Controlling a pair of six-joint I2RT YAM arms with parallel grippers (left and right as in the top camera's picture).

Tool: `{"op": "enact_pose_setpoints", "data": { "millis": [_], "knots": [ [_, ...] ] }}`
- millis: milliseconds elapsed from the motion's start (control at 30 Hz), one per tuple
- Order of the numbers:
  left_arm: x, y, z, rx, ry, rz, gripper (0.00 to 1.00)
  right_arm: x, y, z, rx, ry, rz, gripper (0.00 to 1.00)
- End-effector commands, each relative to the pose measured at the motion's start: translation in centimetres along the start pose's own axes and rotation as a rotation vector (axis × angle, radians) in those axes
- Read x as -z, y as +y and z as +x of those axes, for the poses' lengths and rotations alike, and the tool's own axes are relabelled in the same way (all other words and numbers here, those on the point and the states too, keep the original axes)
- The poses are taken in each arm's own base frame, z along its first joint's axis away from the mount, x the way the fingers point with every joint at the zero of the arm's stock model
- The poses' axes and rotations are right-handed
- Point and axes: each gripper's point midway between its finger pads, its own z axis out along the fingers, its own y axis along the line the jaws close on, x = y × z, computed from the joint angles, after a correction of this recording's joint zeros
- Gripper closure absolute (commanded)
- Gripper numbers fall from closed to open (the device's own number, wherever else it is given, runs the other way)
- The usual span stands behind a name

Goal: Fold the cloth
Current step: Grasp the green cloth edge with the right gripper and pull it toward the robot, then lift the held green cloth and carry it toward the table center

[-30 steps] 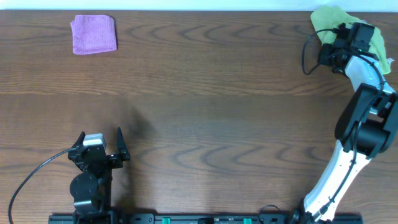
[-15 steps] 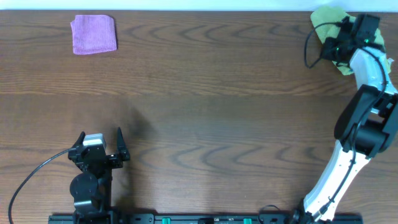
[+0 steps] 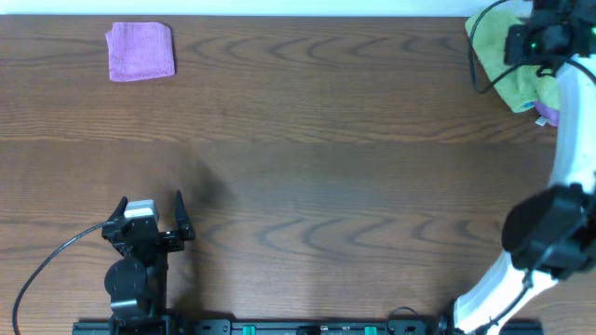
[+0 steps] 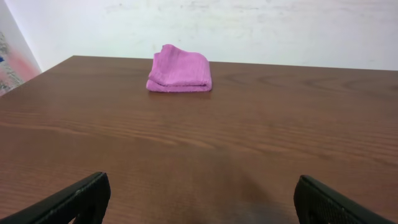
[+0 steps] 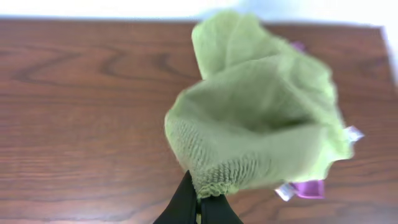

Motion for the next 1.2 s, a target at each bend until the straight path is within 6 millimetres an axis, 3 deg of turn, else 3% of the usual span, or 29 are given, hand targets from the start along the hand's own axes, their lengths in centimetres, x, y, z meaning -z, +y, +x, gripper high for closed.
{"op": "enact_pose_setpoints", "data": {
  "millis": [0,67,167,267,467,700,800,900,1000,1167],
  "knots": [
    [-0.3,-0.1,1.5,-0.008,0.033,0.001,0.05,7.3,0.4,-3.3,0.043,-0.151,0.025,0.99],
    [-0.3,-0.1,1.5,-0.008,0.033,0.001,0.05,11.1,0.5,-3.9,0.046,-0.210,0.038,0.99],
    [-0.3,-0.1,1.5,-0.008,0.033,0.001,0.05,14.9,0.7,-3.4,0.047,-0.251,0.047,0.99],
    [-0.3,-0.1,1.5,-0.008,0.033,0.001,0.05,17.6,1.3,-1.8,0.048,-0.254,0.037,0.99],
    [-0.3,-0.1,1.5,-0.008,0.033,0.001,0.05,23.2,5.7,1.8,0.080,-0.306,-0.149,0.99],
    [-0.3,-0.1,1.5,-0.008,0.033,0.001,0.05,28.9,7.4,7.3,0.099,-0.384,-0.145,0.99],
    [-0.3,-0.1,1.5,-0.008,0.033,0.001,0.04,30.0,9.4,12.4,0.109,-0.355,-0.193,0.99],
    [-0.3,-0.1,1.5,-0.008,0.033,0.001,0.05,29.6,11.1,17.0,0.104,-0.265,-0.254,0.99],
    [-0.3,-0.1,1.5,-0.008,0.033,0.001,0.05,29.0,12.3,19.7,0.117,-0.181,-0.312,0.99],
    [-0.3,-0.1,1.5,-0.008,0.033,0.001,0.05,27.6,15.2,21.0,0.179,-0.099,-0.465,0.99]
  ]
}}
